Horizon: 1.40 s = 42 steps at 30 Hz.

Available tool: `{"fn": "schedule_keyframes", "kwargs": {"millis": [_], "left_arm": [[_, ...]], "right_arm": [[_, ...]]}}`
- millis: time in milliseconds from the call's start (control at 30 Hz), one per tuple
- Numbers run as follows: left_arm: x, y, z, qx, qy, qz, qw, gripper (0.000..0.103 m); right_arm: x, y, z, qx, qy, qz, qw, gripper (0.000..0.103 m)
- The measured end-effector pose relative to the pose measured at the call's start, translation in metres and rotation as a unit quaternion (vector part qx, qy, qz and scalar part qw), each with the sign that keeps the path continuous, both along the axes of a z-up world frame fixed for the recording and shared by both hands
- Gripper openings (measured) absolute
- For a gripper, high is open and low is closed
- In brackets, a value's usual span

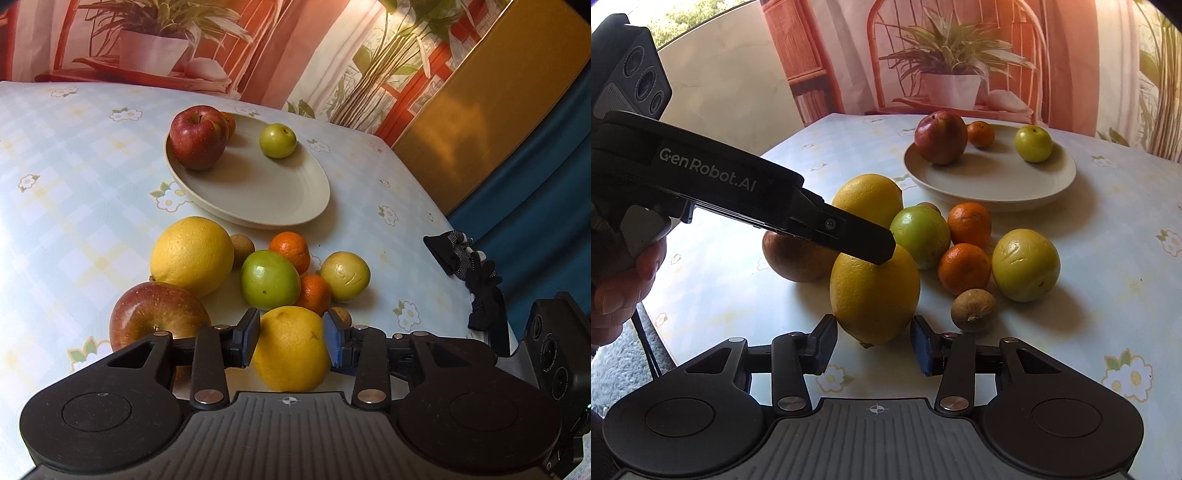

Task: Organize fruits
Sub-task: 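Lift the lemon with the left tool and carry it toward the plate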

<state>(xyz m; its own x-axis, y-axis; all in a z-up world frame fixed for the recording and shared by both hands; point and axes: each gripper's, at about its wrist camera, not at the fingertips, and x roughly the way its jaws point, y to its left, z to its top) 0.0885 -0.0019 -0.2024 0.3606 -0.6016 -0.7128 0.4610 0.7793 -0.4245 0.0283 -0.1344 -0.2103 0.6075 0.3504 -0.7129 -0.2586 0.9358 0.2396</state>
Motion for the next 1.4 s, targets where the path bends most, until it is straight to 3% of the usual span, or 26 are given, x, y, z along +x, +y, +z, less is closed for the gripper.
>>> {"fn": "schedule_keyframes", "kwargs": {"millis": [433, 567, 733, 1000, 1400], "left_arm": [[0.000, 0.003, -0.004, -0.016, 0.002, -0.003, 0.9999, 0.041], [-0.007, -0.001, -0.002, -0.005, -0.019, -0.013, 0.9997, 0.042], [-0.011, -0.007, 0.002, 0.014, -0.041, -0.033, 0.9985, 0.042], [0.002, 0.007, -0.008, -0.025, 0.004, -0.003, 0.9997, 0.044], [0.000, -0.002, 0.007, -0.005, -0.028, -0.027, 0.9992, 0.044]], "right_arm": [[0.001, 0.003, 0.001, -0.014, -0.006, 0.001, 1.000, 0.040], [-0.001, 0.007, 0.003, -0.028, -0.012, 0.005, 1.000, 0.042], [-0.002, 0.000, 0.001, -0.009, -0.009, 0.003, 1.000, 0.042], [-0.002, 0.000, 0.000, -0.010, -0.017, 0.004, 1.000, 0.040], [0.002, 0.000, 0.016, -0.021, -0.030, -0.002, 0.999, 0.041]]}}
